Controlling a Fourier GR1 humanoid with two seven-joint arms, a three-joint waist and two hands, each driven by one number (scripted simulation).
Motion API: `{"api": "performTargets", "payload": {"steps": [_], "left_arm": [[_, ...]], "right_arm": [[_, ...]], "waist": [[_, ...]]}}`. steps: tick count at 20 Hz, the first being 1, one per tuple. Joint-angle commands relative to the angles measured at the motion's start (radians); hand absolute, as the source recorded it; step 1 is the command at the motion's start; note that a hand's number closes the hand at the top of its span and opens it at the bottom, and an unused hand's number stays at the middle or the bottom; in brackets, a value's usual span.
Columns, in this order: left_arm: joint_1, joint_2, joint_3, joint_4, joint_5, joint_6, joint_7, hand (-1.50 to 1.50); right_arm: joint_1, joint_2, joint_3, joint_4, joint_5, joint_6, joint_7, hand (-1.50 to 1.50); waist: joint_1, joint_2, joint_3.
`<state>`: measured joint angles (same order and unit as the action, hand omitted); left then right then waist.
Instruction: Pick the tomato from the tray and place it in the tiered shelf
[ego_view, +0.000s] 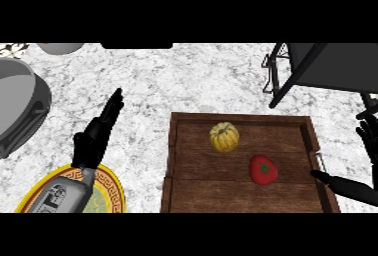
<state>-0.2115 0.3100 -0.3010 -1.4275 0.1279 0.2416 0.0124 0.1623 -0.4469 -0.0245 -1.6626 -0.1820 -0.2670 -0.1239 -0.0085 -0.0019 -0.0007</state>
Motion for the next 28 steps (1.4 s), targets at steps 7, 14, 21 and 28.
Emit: {"api": "performTargets", "payload": {"steps": [7, 14, 21, 28], "left_arm": [[0.027, -0.009, 0.013, 0.007, -0.014, -0.021, -0.031, 0.0], [0.0, 0.006, 0.024, -0.01, -0.013, -0.052, -0.005, 0.0], [-0.027, -0.009, 0.093, 0.074, -0.002, -0.105, -0.041, 0.0], [0.032, -0.068, 0.069, -0.003, -0.101, -0.063, -0.009, 0.0]], "right_arm": [[-0.038, -0.277, 0.097, -0.414, 0.134, 0.074, 0.605, -1.5], [-0.135, -0.441, 0.217, -0.469, 0.224, 0.256, 0.876, -1.5], [-0.215, -0.358, 0.332, -0.652, 0.301, 0.318, 1.197, -1.5], [-0.339, -0.178, 0.391, -0.607, 0.435, 0.37, 1.298, -1.5]], "waist": [[0.005, 0.0, -0.005], [0.022, 0.003, -0.002], [0.007, 0.001, 0.0], [0.011, 0.001, 0.0]]}}
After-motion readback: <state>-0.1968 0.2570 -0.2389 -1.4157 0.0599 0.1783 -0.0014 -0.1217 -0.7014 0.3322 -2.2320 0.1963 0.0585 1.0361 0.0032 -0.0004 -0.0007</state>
